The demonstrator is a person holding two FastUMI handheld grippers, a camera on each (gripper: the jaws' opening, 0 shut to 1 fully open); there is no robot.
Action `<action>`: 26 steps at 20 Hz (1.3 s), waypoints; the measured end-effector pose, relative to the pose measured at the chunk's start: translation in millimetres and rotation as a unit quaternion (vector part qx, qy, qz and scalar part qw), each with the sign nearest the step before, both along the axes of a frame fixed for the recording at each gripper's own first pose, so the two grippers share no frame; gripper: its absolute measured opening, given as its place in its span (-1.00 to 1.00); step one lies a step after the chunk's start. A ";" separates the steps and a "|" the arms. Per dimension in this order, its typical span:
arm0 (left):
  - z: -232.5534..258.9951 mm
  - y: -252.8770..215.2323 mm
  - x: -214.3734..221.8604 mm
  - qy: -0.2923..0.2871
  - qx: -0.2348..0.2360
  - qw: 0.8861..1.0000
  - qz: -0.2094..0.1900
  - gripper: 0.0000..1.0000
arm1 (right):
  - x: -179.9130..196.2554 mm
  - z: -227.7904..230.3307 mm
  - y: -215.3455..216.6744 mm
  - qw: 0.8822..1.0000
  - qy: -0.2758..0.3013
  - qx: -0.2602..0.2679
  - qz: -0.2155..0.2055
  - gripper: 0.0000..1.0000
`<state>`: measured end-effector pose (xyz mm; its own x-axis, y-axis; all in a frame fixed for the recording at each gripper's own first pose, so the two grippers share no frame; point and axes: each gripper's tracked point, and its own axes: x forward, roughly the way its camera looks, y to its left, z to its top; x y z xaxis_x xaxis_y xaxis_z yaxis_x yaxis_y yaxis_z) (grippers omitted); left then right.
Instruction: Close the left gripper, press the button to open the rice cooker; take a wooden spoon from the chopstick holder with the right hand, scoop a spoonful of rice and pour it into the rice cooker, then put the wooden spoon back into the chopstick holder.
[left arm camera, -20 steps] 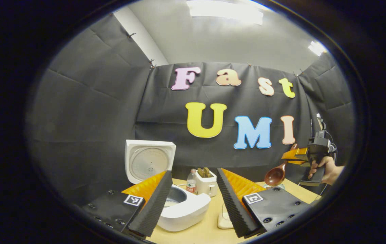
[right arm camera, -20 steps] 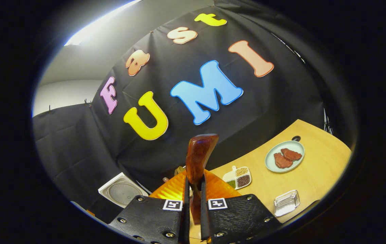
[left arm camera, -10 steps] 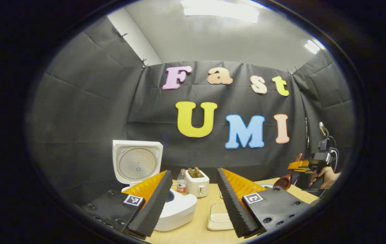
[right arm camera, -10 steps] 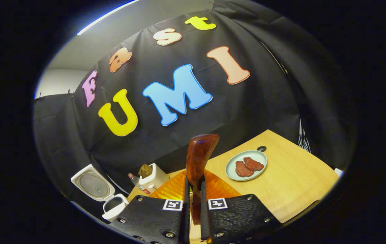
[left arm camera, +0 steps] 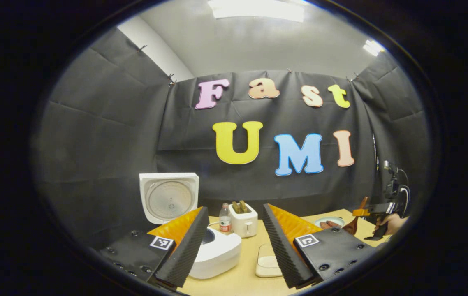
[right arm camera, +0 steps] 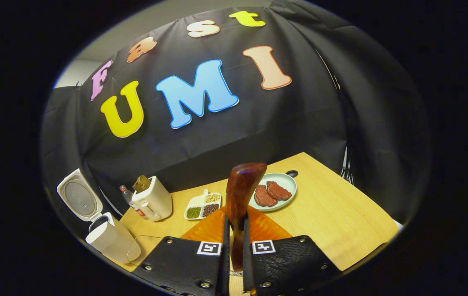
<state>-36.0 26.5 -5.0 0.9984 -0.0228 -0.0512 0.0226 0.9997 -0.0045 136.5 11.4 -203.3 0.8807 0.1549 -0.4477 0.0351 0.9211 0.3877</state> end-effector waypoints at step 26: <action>-2.3 11.8 12.2 -0.002 -0.013 1.000 0.004 0.83 | -43.3 1.8 -54.3 0.993 -0.015 -0.111 -0.028 0.99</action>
